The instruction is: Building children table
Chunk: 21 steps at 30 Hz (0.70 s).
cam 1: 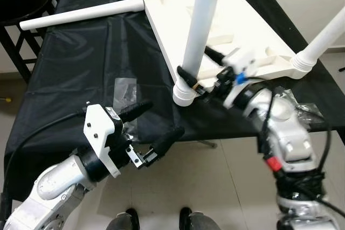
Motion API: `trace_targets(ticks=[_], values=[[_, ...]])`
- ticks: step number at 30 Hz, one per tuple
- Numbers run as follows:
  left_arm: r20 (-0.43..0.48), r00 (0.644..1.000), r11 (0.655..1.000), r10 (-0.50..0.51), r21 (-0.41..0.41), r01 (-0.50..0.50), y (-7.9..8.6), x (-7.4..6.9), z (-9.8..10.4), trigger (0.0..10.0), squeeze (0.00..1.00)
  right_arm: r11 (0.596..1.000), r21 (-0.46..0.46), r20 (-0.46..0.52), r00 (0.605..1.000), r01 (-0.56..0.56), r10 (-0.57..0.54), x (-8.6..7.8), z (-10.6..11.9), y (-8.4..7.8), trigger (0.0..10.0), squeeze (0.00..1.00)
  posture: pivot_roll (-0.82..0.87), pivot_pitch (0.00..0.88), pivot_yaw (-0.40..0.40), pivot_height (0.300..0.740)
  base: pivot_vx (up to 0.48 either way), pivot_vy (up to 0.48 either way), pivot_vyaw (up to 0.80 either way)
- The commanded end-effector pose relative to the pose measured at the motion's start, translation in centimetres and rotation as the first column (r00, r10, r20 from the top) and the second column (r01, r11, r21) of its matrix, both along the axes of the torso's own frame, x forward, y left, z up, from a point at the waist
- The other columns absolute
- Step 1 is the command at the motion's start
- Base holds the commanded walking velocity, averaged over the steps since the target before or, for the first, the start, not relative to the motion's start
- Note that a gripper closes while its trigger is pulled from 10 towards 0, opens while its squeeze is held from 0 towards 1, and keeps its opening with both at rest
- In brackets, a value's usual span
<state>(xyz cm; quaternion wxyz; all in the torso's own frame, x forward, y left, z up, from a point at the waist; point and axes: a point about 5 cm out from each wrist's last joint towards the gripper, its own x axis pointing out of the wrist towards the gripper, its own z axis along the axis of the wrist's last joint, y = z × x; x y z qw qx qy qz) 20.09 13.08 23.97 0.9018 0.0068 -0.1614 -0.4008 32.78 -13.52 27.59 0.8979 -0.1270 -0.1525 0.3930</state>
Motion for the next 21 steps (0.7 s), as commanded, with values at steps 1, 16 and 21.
trace_targets(ticks=[1,16,21], values=[[-0.018,1.000,1.000,-0.015,-0.002,0.015,-0.3,-0.3,-0.3,10.0,0.00,0.999,-0.028,0.000,1.000,-0.024,0.024,0.2,-0.2,-0.1,10.0,1.00,0.04,0.291,-0.077,0.740,0.000,0.000,0.00],[-0.016,1.000,1.000,-0.003,0.006,0.003,-0.1,-1.0,0.2,10.0,0.00,0.965,-0.027,-0.070,0.963,-0.263,0.260,4.0,2.9,-1.1,0.0,0.00,0.07,0.304,-0.078,0.740,0.000,0.000,0.00],[-0.016,1.000,1.000,-0.002,0.006,0.002,-0.1,-1.0,0.2,10.0,0.00,0.960,-0.035,-0.071,0.959,-0.278,0.275,4.1,3.2,-1.4,0.0,0.00,0.06,0.310,-0.076,0.740,0.000,0.000,0.00]])
